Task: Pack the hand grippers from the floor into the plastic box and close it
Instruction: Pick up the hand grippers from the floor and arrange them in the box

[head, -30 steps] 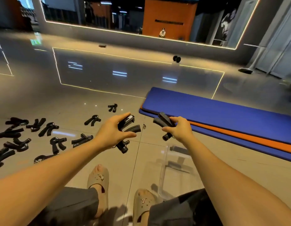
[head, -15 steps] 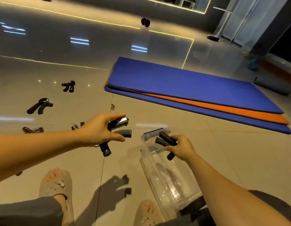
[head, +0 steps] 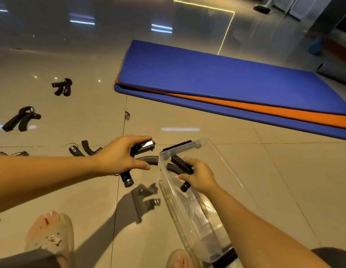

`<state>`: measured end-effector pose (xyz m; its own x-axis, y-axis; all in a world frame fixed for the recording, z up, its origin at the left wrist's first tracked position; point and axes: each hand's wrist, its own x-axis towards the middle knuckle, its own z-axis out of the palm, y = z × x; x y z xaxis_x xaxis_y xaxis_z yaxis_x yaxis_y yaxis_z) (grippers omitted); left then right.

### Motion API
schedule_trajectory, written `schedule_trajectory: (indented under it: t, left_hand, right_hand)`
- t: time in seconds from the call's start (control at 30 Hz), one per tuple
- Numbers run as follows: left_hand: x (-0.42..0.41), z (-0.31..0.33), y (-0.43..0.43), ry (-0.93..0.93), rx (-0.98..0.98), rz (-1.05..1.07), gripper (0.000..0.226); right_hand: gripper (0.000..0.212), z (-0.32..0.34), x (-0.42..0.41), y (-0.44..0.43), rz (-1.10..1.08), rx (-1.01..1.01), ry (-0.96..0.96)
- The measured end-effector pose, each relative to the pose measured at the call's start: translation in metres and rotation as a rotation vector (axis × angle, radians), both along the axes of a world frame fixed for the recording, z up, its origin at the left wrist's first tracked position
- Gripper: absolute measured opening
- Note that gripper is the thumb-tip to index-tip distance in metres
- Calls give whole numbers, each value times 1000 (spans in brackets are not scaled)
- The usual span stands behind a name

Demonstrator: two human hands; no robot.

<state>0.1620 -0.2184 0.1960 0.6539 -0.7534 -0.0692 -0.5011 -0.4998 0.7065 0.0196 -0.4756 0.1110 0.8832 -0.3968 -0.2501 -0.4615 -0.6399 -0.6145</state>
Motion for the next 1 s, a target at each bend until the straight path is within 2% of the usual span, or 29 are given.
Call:
schedule_trajectory:
  t: [0.23,0.5,0.63,0.8,0.9,1.0]
  left_hand:
    - [31,-20,3,-31,-1,24,92]
    - [57,-41,22,31,-10,91,87]
    - [74,-49,18,65,-33,199,88]
    - [87,-58,3,-82,4,358,92]
    - [82,-66,4,-91,9,359,92]
    - [77,-71,3,-35,-44,324,92]
  right_hand:
    - [49,-19,57,24,-60,-34,-146]
    - [43,-35,122,64,55,80,-249]
    - [46,-48,126,60,76,54,-120]
    - [57,-68,133,40,87,-24,-32]
    - [54,-81,137,36,97,-50,1]
    - [51,-92,133,40,70,8,15]
